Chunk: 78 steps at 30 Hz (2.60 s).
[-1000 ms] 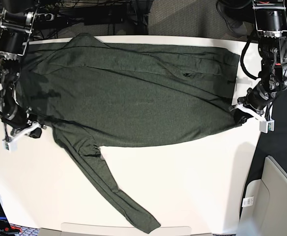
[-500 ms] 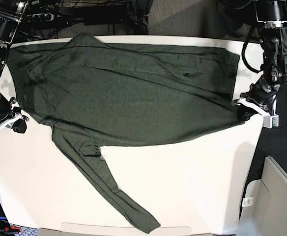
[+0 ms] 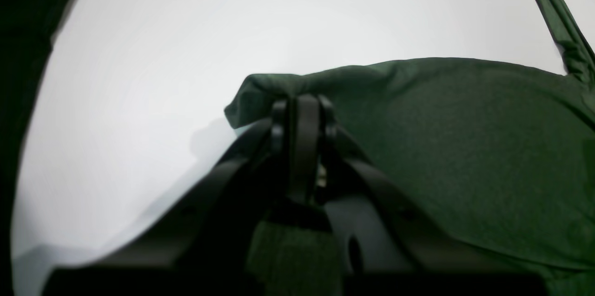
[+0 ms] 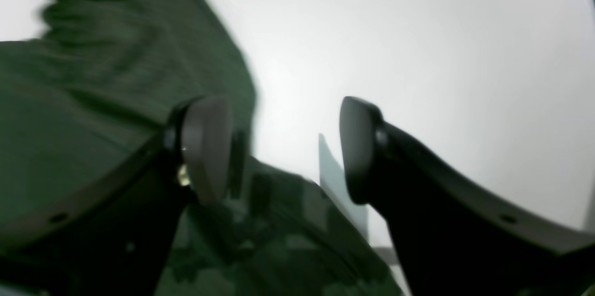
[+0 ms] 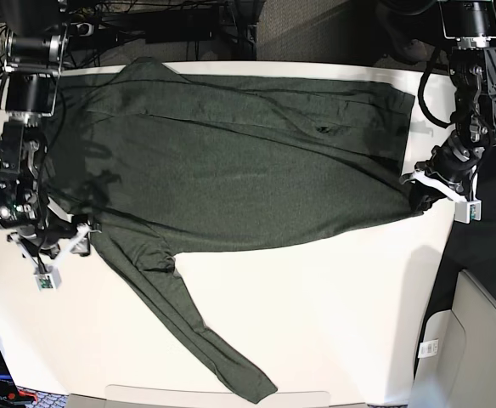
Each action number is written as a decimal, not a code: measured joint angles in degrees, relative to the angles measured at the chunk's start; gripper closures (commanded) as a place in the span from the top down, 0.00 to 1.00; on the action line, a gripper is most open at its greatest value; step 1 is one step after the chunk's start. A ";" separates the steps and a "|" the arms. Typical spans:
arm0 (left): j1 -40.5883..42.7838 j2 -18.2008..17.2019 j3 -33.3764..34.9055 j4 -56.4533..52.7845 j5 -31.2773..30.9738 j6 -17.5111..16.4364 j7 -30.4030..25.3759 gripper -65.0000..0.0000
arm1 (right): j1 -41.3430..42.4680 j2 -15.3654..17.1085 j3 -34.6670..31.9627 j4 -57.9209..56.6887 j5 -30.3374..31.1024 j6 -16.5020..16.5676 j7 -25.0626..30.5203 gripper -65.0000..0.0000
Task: Fold the T-shirt properly
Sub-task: 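Reposition the right gripper at the armpit seam and pinch it, then lift both side edges and fold the shirt body over lengthwise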
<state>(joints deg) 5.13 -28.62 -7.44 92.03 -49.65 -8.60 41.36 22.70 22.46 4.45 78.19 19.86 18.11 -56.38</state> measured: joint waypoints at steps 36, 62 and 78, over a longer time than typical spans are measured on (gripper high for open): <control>-0.22 1.01 0.00 0.00 -0.02 -0.02 0.20 0.00 | 7.28 -9.49 -2.12 -23.08 -9.40 -0.50 11.04 0.34; -0.31 1.01 -0.02 0.00 -0.02 -0.02 0.22 0.00 | -0.07 -6.99 -0.52 -6.80 7.43 0.17 2.32 0.01; -0.20 1.01 -0.02 0.00 -0.02 -0.02 0.22 0.00 | -12.13 -1.70 7.91 5.35 18.71 0.35 1.51 0.01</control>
<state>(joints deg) 4.93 -27.62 -7.46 92.03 -49.67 -8.62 41.58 10.57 20.75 12.36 83.55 38.57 18.46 -54.87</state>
